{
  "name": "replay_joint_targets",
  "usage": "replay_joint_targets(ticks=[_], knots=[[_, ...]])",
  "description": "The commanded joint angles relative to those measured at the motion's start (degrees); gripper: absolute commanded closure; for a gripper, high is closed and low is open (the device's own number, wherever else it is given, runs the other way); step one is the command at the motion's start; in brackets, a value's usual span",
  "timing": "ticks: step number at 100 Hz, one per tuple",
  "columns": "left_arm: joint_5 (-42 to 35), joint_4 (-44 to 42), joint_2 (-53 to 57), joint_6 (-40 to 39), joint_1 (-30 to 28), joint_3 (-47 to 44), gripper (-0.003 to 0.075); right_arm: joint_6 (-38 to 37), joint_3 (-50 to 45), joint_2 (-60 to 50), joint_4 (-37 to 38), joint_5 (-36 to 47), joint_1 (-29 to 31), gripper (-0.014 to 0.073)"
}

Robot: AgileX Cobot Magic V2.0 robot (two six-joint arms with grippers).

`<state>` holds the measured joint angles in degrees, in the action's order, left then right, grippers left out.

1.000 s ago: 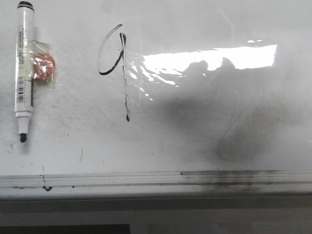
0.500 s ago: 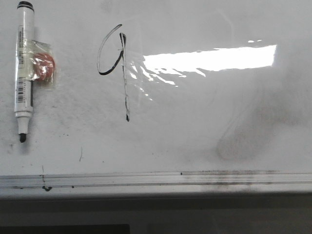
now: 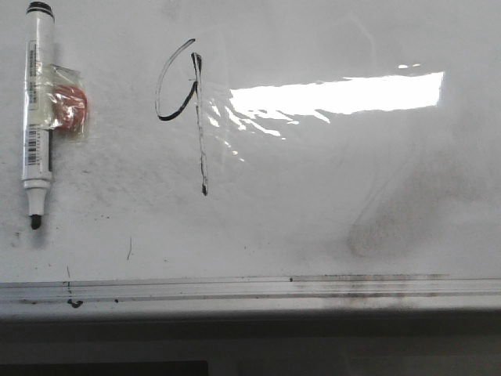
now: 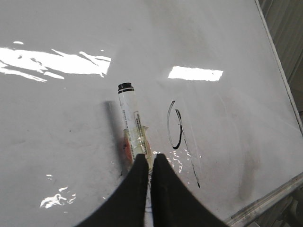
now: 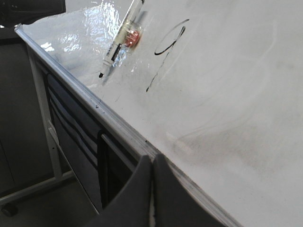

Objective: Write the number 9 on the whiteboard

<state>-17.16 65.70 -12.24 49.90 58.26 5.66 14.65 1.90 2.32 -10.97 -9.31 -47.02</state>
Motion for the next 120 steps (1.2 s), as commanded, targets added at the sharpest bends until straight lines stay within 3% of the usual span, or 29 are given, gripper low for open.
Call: replay_joint_targets(ticks=[1, 29, 45, 60, 87, 111, 120], knots=[[-1.3, -1.3, -0.4, 0.1, -0.1, 1.5, 0.0741, 0.5, 1.4, 0.5, 0.4, 4.3, 0.0, 0.0657], [-3.8, -1.7, -0.4, 0.1, -0.2, 1.5, 0.0741, 0.5, 1.4, 0.5, 0.4, 4.3, 0.0, 0.0657], [-12.0, -20.3, -0.4, -0.2, -4.7, 1.5, 0.0741, 0.5, 1.4, 0.5, 0.4, 4.3, 0.0, 0.0657], [-10.2, -34.3, -0.4, -1.7, -16.3, 1.4, 0.0741, 0.5, 1.4, 0.5, 0.4, 4.3, 0.0, 0.0657], [7.4, -61.1, 3.3, -40.3, -37.5, 0.3, 0.0741, 0.5, 1.4, 0.5, 0.4, 4.3, 0.0, 0.0657], [12.0, -62.8, 10.0, -44.8, -52.7, -1.9, 0.0741, 0.5, 1.4, 0.5, 0.4, 4.3, 0.0, 0.0657], [12.1, -65.3, 12.3, -50.7, -57.0, -4.2, 0.0741, 0.5, 1.4, 0.5, 0.4, 4.3, 0.0, 0.0657]])
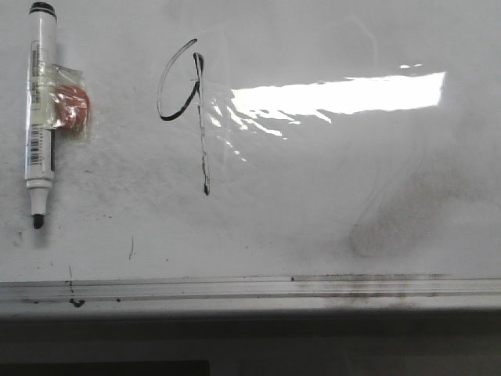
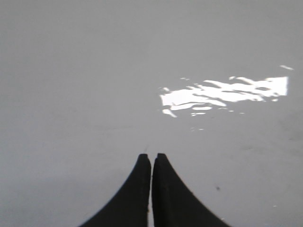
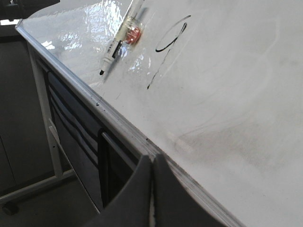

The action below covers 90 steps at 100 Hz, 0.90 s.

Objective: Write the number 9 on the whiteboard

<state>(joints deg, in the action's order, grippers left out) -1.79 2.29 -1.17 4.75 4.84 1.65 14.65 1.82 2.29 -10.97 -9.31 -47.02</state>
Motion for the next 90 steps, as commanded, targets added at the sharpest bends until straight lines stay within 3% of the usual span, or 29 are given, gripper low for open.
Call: replay_joint_targets(ticks=[1, 12, 31, 45, 90], knots=[[-3.3, -2.3, 1.4, -6.1, -4.2, -0.4, 0.0741, 0.5, 1.5, 0.5, 0.4, 4.3, 0.0, 0.0657], [-3.2, -4.3, 3.1, -8.9, -7.2, -3.7, 0.0741, 0.5, 1.5, 0.5, 0.4, 4.3, 0.0, 0.0657], [11.8, -3.6, 3.1, -8.9, -5.8, -3.6, 0.0741, 0.5, 1.5, 0.5, 0.4, 4.3, 0.0, 0.0657], [18.4, -3.6, 3.1, -8.9, -4.7, -3.6, 0.0741, 0.5, 1.5, 0.5, 0.4, 4.3, 0.0, 0.0657], [18.2, -4.0, 3.0, -8.8, -4.3, -3.6, 0.0741, 0.5, 1.5, 0.5, 0.4, 4.3, 0.0, 0.0657]])
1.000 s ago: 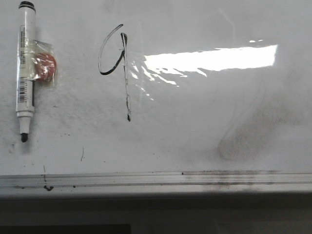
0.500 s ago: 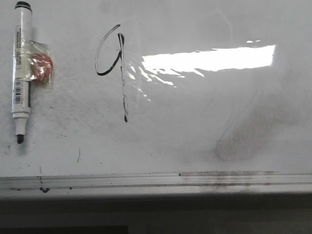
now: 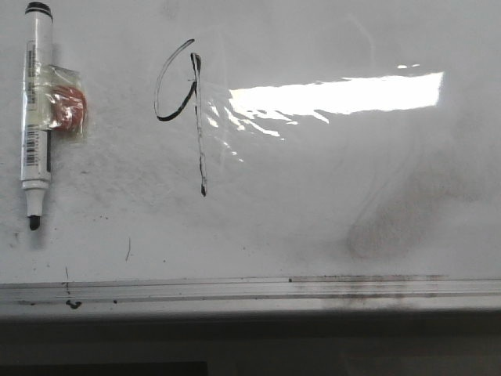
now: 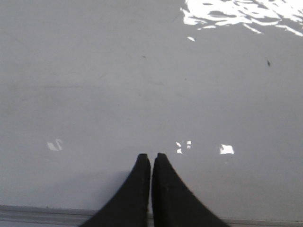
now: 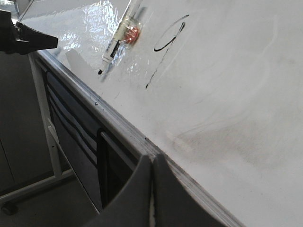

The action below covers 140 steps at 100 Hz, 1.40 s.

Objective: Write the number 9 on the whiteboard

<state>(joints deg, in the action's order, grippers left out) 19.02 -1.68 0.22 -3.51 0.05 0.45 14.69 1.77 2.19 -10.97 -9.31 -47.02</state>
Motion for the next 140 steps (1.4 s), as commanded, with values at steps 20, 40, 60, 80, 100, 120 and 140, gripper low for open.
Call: replay_joint_targets(ticks=[20, 40, 60, 80, 100, 120, 140], knots=[[-2.6, 0.0, 1.6, -0.6, 0.5, -2.4, 0.0741, 0.4, 1.6, 0.6, 0.4, 4.3, 0.0, 0.0657], [-2.6, 0.0, 1.6, -0.6, 0.5, -2.4, 0.0741, 0.4, 1.6, 0.6, 0.4, 4.3, 0.0, 0.0657], [-2.6, 0.0, 1.6, -0.6, 0.5, -2.4, 0.0741, 0.4, 1.2, 0.6, 4.2, 4.7, 0.6, 0.0657], [-2.6, 0.0, 1.6, -0.6, 0.5, -2.4, 0.0741, 0.0, -3.1, 0.6, 12.4, 16.7, 13.2, 0.0657], [-2.7, 0.0, 1.6, -0.6, 0.5, -2.4, 0.0741, -8.9, -3.1, 0.6, 12.7, 21.9, 36.1, 0.0657], [-2.7, 0.0, 1.6, -0.6, 0.5, -2.4, 0.0741, -10.7, -3.1, -1.6, 12.7, 9.8, 52.1, 0.0657], [-2.7, 0.0, 1.6, -0.6, 0.5, -2.4, 0.0741, -10.7, -3.1, -4.0, 12.2, -3.1, 55.0, 0.0657]])
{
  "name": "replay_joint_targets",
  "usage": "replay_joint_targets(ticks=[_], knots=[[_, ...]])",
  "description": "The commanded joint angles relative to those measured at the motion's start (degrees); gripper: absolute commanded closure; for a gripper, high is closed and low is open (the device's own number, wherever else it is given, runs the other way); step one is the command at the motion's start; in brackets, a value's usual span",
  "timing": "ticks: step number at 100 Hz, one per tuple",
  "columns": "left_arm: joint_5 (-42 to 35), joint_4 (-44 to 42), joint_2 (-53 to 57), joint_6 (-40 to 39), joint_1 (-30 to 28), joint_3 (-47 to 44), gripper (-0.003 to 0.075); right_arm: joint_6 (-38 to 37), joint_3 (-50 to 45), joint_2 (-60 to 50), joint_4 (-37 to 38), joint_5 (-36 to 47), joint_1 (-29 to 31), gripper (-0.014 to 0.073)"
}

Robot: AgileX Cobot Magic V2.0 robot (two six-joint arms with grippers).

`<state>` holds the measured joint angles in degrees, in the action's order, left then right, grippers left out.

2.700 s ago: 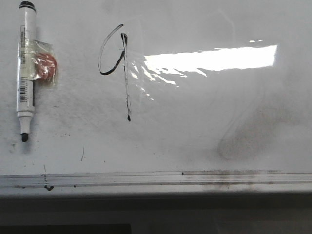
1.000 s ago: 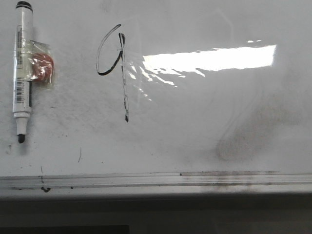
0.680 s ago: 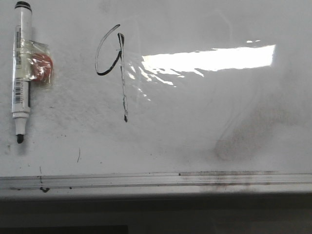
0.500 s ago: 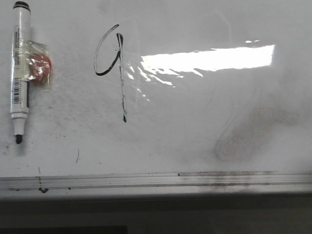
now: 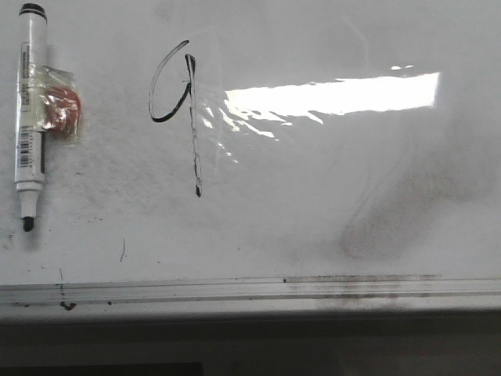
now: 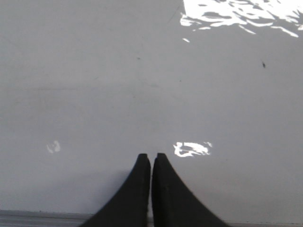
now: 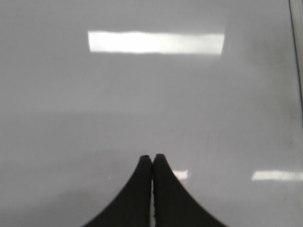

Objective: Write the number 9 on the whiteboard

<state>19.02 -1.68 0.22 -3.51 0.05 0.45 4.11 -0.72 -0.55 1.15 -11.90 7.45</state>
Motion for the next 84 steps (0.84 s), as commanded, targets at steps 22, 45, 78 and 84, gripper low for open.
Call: replay_joint_targets(ticks=[22, 45, 78, 84], knots=[[-2.7, 0.0, 1.6, -0.6, 0.5, -2.4, 0.0741, -0.2, -0.6, -1.3, -1.2, -5.5, 0.6, 0.0657], [-2.7, 0.0, 1.6, -0.6, 0.5, -2.4, 0.0741, -0.2, -0.6, -1.3, -2.4, -5.5, 0.6, 0.0657], [-2.7, 0.0, 1.6, -0.6, 0.5, -2.4, 0.0741, -0.2, -0.6, -1.3, -2.4, -5.5, 0.6, 0.0657], [-2.7, 0.0, 1.6, -0.6, 0.5, -2.4, 0.0741, -0.2, -0.6, -1.3, -2.4, -5.5, 0.6, 0.0657]])
